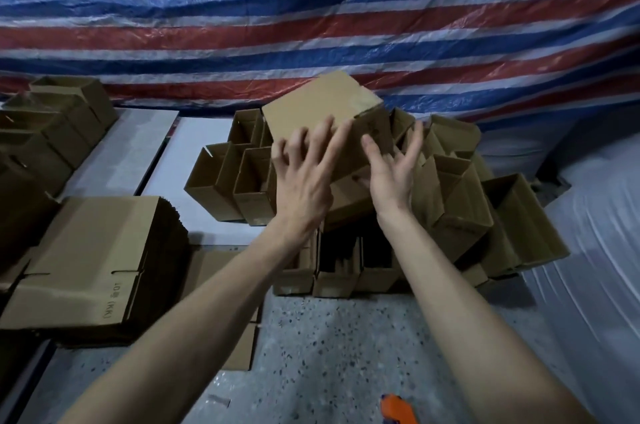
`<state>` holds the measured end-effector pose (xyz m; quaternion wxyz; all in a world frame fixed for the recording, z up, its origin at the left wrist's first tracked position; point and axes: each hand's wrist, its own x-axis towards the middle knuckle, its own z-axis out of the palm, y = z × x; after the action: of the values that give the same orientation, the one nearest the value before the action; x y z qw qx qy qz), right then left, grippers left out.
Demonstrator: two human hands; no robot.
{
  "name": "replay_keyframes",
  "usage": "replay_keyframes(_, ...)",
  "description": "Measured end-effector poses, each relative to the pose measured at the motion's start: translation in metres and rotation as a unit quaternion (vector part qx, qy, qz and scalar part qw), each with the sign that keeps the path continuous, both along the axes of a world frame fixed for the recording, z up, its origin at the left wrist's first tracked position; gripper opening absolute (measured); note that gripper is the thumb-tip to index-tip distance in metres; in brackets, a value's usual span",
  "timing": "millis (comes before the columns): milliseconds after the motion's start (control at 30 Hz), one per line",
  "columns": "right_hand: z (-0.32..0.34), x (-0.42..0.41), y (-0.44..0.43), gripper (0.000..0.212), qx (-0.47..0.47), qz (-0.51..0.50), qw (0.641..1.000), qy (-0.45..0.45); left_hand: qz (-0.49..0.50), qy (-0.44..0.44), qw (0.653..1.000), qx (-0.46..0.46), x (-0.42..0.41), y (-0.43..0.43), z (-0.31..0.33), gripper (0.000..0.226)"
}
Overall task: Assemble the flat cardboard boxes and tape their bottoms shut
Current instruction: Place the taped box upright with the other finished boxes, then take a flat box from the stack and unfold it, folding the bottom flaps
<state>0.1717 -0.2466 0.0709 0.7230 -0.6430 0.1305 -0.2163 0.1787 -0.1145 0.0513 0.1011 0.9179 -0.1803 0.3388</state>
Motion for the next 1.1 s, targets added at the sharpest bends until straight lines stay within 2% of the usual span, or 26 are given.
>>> replay_keyframes(100, -0.016, 0.027, -0.014, 0.079, -0.079, -0.055, 0.995, 0.022, -0.012, 0.026, 0.995, 0.1, 0.026, -0.008, -0.019, 0.113)
replay_keyframes(200, -0.042, 0.038, -0.022, 0.064, -0.19, -0.095, 0.971, 0.107, -0.042, 0.038, 0.982, 0.178, 0.042, -0.016, -0.044, 0.108)
replay_keyframes(267, -0.057, 0.04, -0.028, 0.061, -0.208, -0.11, 0.957, 0.172, -0.066, 0.055, 0.972, 0.219, 0.051, -0.024, -0.056, 0.105)
replay_keyframes(367, -0.074, 0.039, -0.033, 0.061, -0.21, -0.08, 0.938, 0.264, -0.139, 0.118, 0.949, 0.257, 0.055, -0.032, -0.07, 0.099)
replay_keyframes(433, -0.082, 0.035, -0.037, 0.062, -0.211, -0.057, 0.932, 0.288, -0.167, 0.143, 0.952, 0.211, 0.045, -0.031, -0.074, 0.094)
replay_keyframes(533, -0.09, 0.027, -0.038, 0.064, -0.161, -0.046, 0.947, 0.275, -0.168, 0.129, 0.977, 0.024, 0.018, -0.014, -0.081, 0.086)
replay_keyframes(633, -0.096, 0.001, -0.028, 0.056, -0.133, -0.107, 0.961, 0.217, -0.081, 0.147, 0.972, -0.168, -0.024, 0.024, -0.107, 0.066)
replay_keyframes(700, -0.108, -0.028, -0.012, 0.046, -0.174, -0.157, 0.963, 0.132, 0.029, 0.22, 0.943, -0.25, -0.057, 0.056, -0.141, 0.057)
replay_keyframes(800, -0.141, -0.078, 0.017, 0.037, -0.191, -0.126, 0.97, 0.088, 0.183, 0.401, 0.861, -0.255, -0.106, 0.105, -0.203, 0.067)
replay_keyframes(867, -0.166, -0.108, 0.039, 0.036, -0.185, -0.075, 0.973, 0.118, 0.24, 0.503, 0.796, -0.235, -0.127, 0.13, -0.237, 0.083)
replay_keyframes(933, -0.191, -0.131, 0.06, 0.036, -0.2, -0.011, 0.965, 0.167, 0.288, 0.562, 0.729, -0.265, -0.137, 0.147, -0.26, 0.092)
replay_keyframes(1000, -0.211, -0.143, 0.078, 0.031, -0.195, 0.078, 0.952, 0.224, 0.354, 0.573, 0.661, -0.331, -0.141, 0.158, -0.276, 0.096)
replay_keyframes(1033, -0.221, -0.145, 0.088, 0.024, -0.187, 0.129, 0.937, 0.265, 0.386, 0.567, 0.638, -0.351, -0.143, 0.165, -0.282, 0.098)
replay_keyframes(1100, -0.238, -0.143, 0.108, 0.016, -0.169, 0.233, 0.888, 0.36, 0.427, 0.547, 0.617, -0.371, -0.145, 0.183, -0.291, 0.101)
